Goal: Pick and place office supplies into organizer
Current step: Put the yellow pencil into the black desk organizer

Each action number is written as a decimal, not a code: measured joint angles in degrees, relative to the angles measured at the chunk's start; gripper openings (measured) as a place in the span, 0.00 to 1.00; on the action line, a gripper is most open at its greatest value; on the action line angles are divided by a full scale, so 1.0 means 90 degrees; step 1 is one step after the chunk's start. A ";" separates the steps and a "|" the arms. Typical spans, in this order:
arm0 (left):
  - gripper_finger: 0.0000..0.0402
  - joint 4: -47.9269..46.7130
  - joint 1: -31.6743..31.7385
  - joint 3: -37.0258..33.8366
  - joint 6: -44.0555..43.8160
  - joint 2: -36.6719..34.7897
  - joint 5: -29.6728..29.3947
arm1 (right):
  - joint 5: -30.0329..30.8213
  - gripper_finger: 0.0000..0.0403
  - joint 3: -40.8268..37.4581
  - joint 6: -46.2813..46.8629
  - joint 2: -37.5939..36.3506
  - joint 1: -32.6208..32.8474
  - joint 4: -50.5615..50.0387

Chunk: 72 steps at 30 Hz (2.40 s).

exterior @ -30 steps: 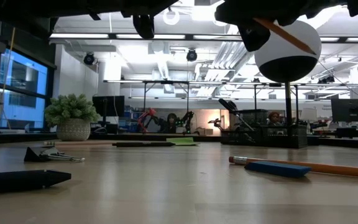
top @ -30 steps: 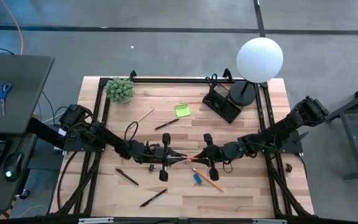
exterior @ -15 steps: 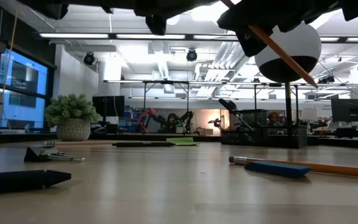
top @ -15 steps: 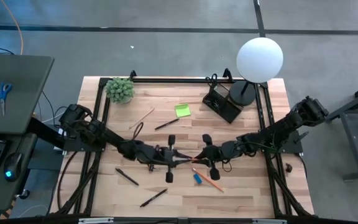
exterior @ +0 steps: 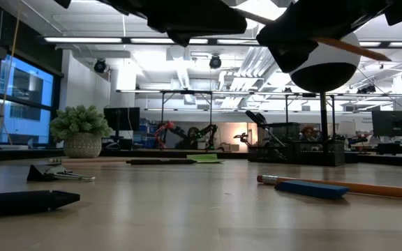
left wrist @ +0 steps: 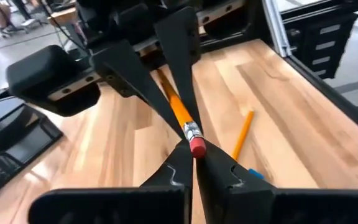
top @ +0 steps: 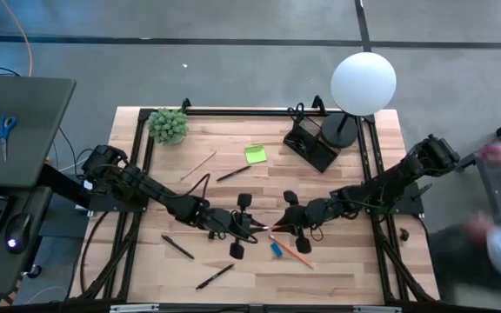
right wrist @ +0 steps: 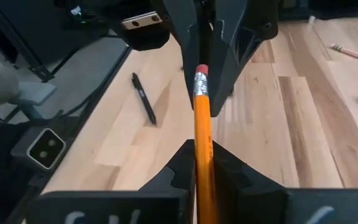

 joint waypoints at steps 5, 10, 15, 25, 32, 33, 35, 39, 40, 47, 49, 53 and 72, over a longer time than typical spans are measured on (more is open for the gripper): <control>0.01 0.0015 -0.0010 0.0004 -0.0091 0.0000 0.0095 | 0.0122 0.05 -0.0002 -0.0002 0.0000 -0.0007 -0.0071; 0.01 0.0025 -0.0002 0.0004 -0.0132 0.0000 0.0067 | 0.0370 0.02 -0.0002 -0.0091 0.0000 0.0004 -0.0134; 0.00 -0.0497 -0.0005 -0.0001 -0.0104 -0.0133 -0.0391 | 0.1288 0.01 -0.0005 -0.0185 -0.0076 0.0024 -0.0154; 0.00 -0.1559 -0.0260 -0.0219 -0.0501 -0.0987 -0.1319 | 0.5611 0.02 -0.0010 -0.2481 -0.0559 -0.0173 0.1277; 0.00 -0.1004 -0.0432 -0.0535 -0.0259 -0.1268 -0.1418 | 0.4805 0.01 -0.0639 -0.3331 -0.0556 -0.1360 0.3180; 0.00 -0.1009 -0.0432 -0.0571 -0.0254 -0.1297 -0.1417 | 0.4576 0.01 -0.0836 -0.3423 -0.0556 -0.1546 0.3613; 0.00 -0.1013 -0.0432 -0.0666 -0.0263 -0.1380 -0.1421 | 0.4165 0.01 -0.1256 -0.3648 -0.0556 -0.1919 0.4663; 0.00 -0.0931 -0.0420 -0.0826 -0.0302 -0.1462 -0.1463 | 0.3396 0.03 -0.2191 -0.3860 -0.0556 -0.2766 0.6700; 0.00 -0.0883 -0.0420 -0.0854 -0.0301 -0.1462 -0.1462 | 0.3086 0.02 -0.2388 -0.3842 -0.0556 -0.2984 0.7111; 0.00 -0.0678 -0.0420 -0.0934 -0.0314 -0.1462 -0.1358 | 0.1699 0.03 -0.2867 -0.3749 -0.0537 -0.4106 0.7784; 0.00 -0.0700 -0.0420 -0.0935 -0.0314 -0.1462 -0.1354 | 0.1660 0.05 -0.2815 -0.3831 -0.0488 -0.4305 0.7706; 0.00 -0.0708 -0.0420 -0.0936 -0.0232 -0.1462 -0.1355 | 0.1332 0.05 -0.2598 -0.3928 -0.0491 -0.4771 0.7633; 0.00 0.1867 0.2397 -0.2100 0.0499 -0.1580 0.3366 | -0.0158 0.02 -0.1763 -0.3128 0.0595 -0.6324 0.6174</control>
